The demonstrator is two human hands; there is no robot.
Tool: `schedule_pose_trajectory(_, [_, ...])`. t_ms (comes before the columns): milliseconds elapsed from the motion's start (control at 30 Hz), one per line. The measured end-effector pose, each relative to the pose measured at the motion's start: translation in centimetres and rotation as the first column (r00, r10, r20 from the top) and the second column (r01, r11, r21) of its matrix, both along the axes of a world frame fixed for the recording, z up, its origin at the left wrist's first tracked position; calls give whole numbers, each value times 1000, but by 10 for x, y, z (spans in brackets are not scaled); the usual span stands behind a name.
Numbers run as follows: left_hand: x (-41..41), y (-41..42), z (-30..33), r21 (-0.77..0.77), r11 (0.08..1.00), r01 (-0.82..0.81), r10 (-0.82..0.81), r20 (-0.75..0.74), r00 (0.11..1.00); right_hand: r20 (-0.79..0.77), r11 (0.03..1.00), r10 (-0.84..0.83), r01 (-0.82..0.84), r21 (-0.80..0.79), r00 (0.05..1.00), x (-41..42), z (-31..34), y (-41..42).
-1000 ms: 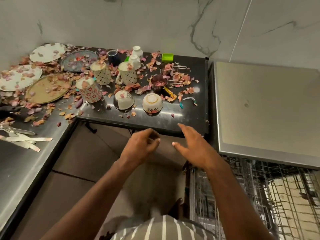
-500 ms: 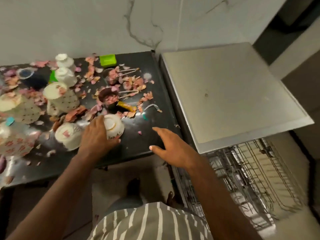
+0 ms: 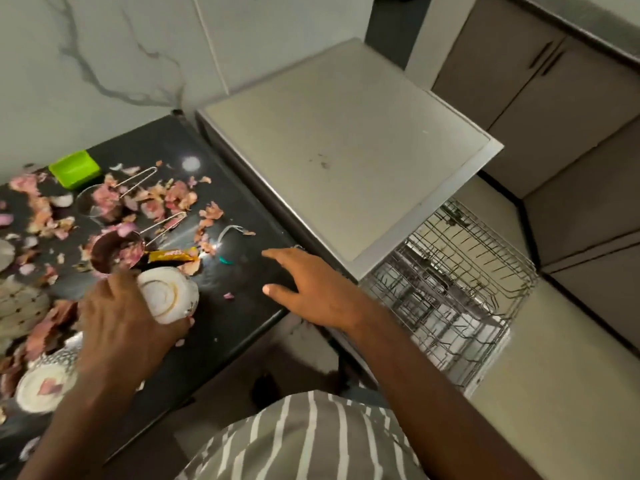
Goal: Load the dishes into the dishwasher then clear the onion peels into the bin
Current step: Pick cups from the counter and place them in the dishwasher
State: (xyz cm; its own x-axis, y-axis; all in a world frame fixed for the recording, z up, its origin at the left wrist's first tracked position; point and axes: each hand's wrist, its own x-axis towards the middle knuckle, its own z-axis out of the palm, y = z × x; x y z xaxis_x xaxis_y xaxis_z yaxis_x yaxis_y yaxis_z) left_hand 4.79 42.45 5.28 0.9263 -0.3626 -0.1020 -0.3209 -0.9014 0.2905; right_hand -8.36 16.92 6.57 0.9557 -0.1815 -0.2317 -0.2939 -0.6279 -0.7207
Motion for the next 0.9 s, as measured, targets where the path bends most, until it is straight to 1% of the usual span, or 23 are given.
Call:
schedule_pose_trajectory(67, [-13, -22, 13, -95, 994, 48, -51, -27, 998, 55, 1000, -11, 11, -1, 998, -2, 6, -1])
schedule_pose_trajectory(167, [-32, -66, 21, -198, 947, 253, -258, -1, 966, 126, 999, -39, 39, 3, 991, -9, 13, -3])
schedule_pose_trajectory(233, [-47, -99, 16, -234, 891, 389, -395, 24, 919, 138, 998, -58, 61, -17, 989, -22, 12, -9])
schedule_pose_trajectory(300, [-63, -129, 14, -258, 809, 528, -523, 93, 847, 123, 992, -97, 106, -65, 988, -39, 10, -21])
schedule_pose_trajectory(333, [-68, -142, 11, -277, 764, 582, -572, 124, 811, 114, 987, -131, 141, -78, 985, -48, 10, -29])
schedule_pose_trajectory(367, [-76, -156, 15, -280, 740, 611, -598, 142, 789, 103, 980, -176, 184, -79, 979, -59, 10, -40])
schedule_pose_trajectory(400, [-83, -170, 8, -286, 729, 621, -615, 123, 779, 84, 971, -224, 230, -70, 971, -69, 9, -50])
schedule_pose_trajectory(433, [-91, -181, 6, -286, 740, 608, -621, 55, 782, 61, 960, -273, 276, -53, 960, -79, 7, -59])
schedule_pose_trajectory(467, [-98, -194, 0, -340, 735, 586, -631, -27, 775, 38, 947, -318, 319, -35, 947, -88, 6, -67])
schedule_pose_trajectory(500, [-104, -205, -2, -369, 727, 579, -647, -83, 758, 14, 934, -355, 355, -27, 935, -97, 4, -73])
schedule_pose_trajectory(533, [-110, -217, -5, -375, 707, 599, -675, -108, 730, -5, 920, -391, 391, -28, 920, -106, 1, -79])
schedule_pose_trajectory(567, [-117, -227, -6, -348, 690, 635, -706, -133, 695, -18, 902, -431, 430, -23, 902, -116, -3, -86])
schedule_pose_trajectory(600, [-124, -239, -9, -344, 657, 671, -741, -128, 659, -26, 881, -473, 473, -6, 881, -126, -8, -93])
schedule_pose_trajectory(667, [-139, -261, -10, -281, 592, 755, -802, -115, 586, -38, 830, -556, 557, 33, 831, -146, -20, -109])
schedule_pose_trajectory(733, [-155, -281, -14, -165, 556, 815, -831, -109, 545, -63, 786, -618, 618, -15, 784, -170, -39, -128])
schedule_pose_trajectory(833, [-168, -303, -23, -23, 558, 829, -815, -204, 543, -155, 713, -701, 684, -154, 696, -207, -81, -156])
schedule_pose_trajectory(900, [-169, -311, -29, 22, 546, 838, -810, -242, 534, -274, 691, -719, 700, -181, 639, -233, -117, -171])
